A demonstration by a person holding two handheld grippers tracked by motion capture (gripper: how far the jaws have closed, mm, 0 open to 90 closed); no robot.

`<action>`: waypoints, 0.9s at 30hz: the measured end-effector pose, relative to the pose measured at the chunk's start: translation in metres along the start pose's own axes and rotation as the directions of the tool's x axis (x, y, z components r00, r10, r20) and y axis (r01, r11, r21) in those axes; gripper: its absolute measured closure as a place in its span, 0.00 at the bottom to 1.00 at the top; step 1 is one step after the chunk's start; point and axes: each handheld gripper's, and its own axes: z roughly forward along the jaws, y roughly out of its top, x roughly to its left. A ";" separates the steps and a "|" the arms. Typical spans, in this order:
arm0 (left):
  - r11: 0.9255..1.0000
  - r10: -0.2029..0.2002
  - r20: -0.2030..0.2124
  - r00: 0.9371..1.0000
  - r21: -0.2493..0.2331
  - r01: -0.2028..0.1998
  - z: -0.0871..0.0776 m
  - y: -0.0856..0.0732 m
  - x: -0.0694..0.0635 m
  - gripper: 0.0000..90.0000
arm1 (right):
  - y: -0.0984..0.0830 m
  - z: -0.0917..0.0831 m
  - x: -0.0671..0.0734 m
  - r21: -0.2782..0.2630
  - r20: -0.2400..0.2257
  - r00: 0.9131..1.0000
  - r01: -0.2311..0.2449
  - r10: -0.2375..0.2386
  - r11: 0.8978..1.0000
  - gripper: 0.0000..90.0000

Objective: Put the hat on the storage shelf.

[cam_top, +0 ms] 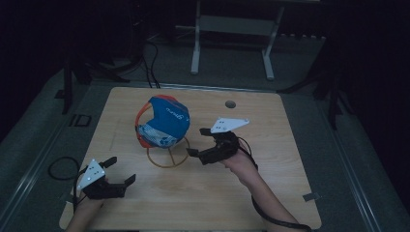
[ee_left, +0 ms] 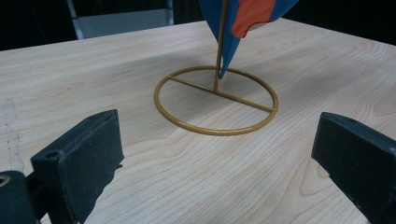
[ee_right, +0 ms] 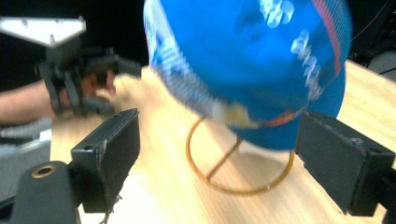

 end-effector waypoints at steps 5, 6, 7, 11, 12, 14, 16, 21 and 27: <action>1.000 0.001 0.000 1.000 0.002 -0.001 0.001 -0.001 -0.001 0.03 | -0.023 0.007 -0.001 0.029 -0.024 1.000 0.001 0.000 1.000 0.15; 1.000 -0.001 0.002 1.000 0.001 0.001 0.001 -0.001 -0.001 0.03 | -0.027 0.008 -0.002 0.026 -0.027 1.000 -0.003 0.004 1.000 0.15; 1.000 0.002 0.001 1.000 0.002 -0.002 0.001 -0.001 -0.001 0.03 | -0.031 0.009 -0.002 0.024 -0.028 1.000 -0.004 0.004 1.000 0.15; 1.000 0.003 0.001 1.000 0.004 -0.003 0.001 -0.001 -0.001 0.03 | -0.047 0.014 -0.005 0.034 -0.024 1.000 -0.006 0.007 0.999 0.15; 1.000 0.003 0.003 1.000 0.004 -0.003 0.001 -0.001 -0.001 0.03 | -0.051 0.015 -0.006 0.042 -0.021 1.000 -0.009 0.010 0.999 0.15; 1.000 0.002 0.002 1.000 0.005 -0.002 0.001 -0.001 0.000 0.03 | -0.057 0.017 -0.007 0.052 -0.022 1.000 -0.015 0.016 0.999 0.15; 1.000 0.001 0.004 1.000 0.004 -0.001 0.001 -0.001 -0.001 0.03 | -0.062 0.018 -0.008 0.059 -0.017 1.000 -0.013 0.015 0.998 0.15; 1.000 0.006 0.003 1.000 0.005 -0.006 0.001 -0.002 -0.001 0.03 | -0.076 0.018 -0.010 0.067 -0.010 1.000 -0.010 0.011 0.998 0.15; 1.000 0.006 0.006 1.000 0.012 -0.006 0.002 -0.002 -0.001 0.03 | -0.090 0.018 -0.012 0.077 -0.025 1.000 -0.006 0.008 0.997 0.16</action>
